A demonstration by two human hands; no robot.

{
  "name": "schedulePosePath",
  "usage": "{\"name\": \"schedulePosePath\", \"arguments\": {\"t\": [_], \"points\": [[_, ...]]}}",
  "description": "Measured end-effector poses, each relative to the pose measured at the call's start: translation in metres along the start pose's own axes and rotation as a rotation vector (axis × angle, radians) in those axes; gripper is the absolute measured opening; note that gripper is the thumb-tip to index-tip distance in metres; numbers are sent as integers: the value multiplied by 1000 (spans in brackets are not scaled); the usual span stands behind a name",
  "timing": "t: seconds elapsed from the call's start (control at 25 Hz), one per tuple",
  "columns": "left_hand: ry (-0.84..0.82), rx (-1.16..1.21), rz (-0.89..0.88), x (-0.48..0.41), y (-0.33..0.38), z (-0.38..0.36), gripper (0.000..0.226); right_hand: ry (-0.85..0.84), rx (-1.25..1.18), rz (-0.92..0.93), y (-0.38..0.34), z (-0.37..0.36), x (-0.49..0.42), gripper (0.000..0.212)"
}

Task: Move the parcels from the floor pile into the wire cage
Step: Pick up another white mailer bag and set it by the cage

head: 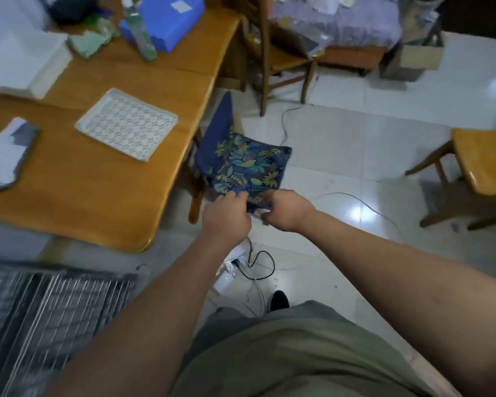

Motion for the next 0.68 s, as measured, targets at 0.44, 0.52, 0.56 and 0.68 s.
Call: {"name": "schedulePosePath", "arguments": {"t": [0.44, 0.52, 0.56, 0.68], "points": [[-55, -278, -681, -38, 177, -3, 49, 260, -300, -554, 148, 4, 103, 55], [-74, -326, -792, -26, 211, -15, 50, 282, -329, -642, 170, -7, 133, 54], [-82, -353, -846, -18, 229, -21, 50, 289, -345, -685, 181, -13, 147, 54], [-103, -406, -969, 1, 277, -40, 50, 291, -389, -782, 212, -31, 185, 53]]}}
Point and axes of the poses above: each hand's wrist, its own x-axis away from the middle knuckle, its own z-axis out of the back of the hand, y = z × x, the point moved 8 cm from there along -x, towards the middle knuckle, and after that the axes turned 2 degrees about x, right-handed, at the moved point
